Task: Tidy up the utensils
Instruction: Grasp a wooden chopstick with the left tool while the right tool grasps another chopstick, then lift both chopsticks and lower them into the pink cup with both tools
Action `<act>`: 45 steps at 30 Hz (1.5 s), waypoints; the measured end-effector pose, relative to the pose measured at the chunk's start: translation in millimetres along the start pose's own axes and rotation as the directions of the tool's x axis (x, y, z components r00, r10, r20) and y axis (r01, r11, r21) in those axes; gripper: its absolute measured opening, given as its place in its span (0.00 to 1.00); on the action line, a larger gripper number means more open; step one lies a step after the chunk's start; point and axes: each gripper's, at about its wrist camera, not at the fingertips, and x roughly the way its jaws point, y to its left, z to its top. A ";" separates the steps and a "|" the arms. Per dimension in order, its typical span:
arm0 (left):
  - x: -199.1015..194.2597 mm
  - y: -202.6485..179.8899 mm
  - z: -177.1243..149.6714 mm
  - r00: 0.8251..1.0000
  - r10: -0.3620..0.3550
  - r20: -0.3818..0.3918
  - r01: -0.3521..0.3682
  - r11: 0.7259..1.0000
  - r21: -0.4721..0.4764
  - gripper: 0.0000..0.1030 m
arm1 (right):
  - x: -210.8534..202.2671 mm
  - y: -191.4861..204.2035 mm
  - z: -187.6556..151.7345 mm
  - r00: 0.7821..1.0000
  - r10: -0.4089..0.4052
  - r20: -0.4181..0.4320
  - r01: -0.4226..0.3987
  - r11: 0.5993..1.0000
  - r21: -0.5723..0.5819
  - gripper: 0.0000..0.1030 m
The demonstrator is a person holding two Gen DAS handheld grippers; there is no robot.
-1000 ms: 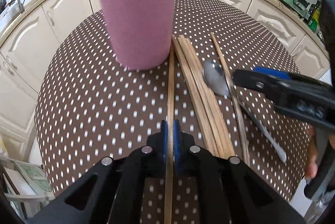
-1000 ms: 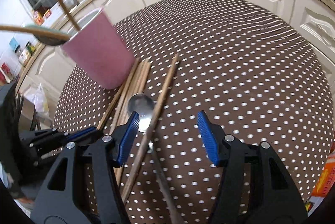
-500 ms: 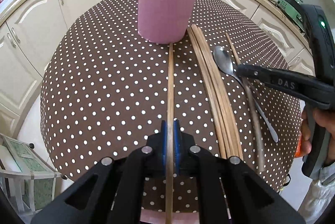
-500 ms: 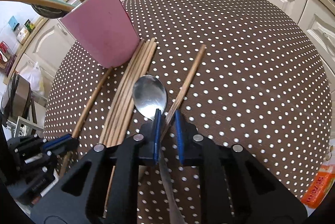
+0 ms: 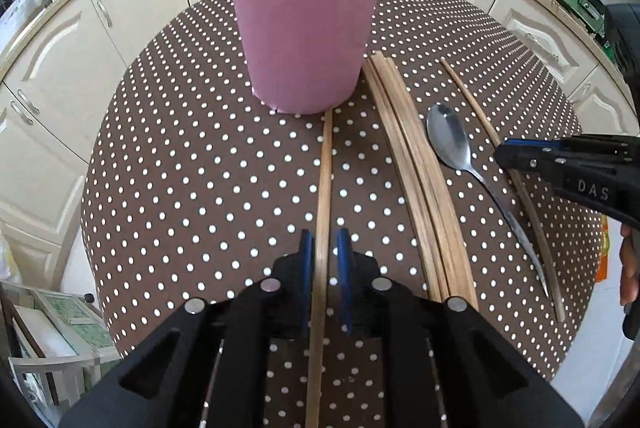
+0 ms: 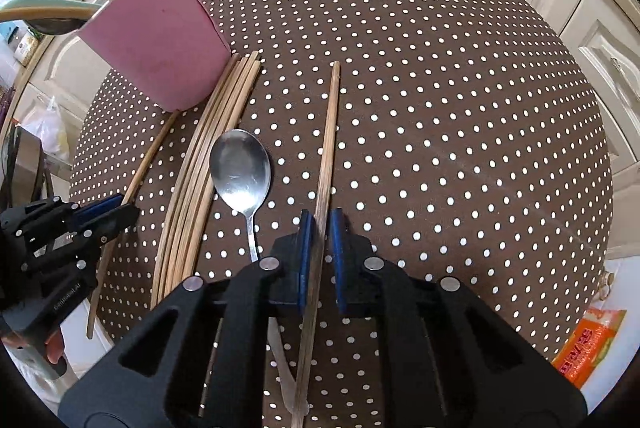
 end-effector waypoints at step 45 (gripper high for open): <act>-171.0 63.8 37.0 0.546 -0.037 0.837 0.200 0.976 -0.087 0.06 | -155.0 23.1 34.8 0.736 0.167 0.656 -0.191 0.981 -0.036 0.06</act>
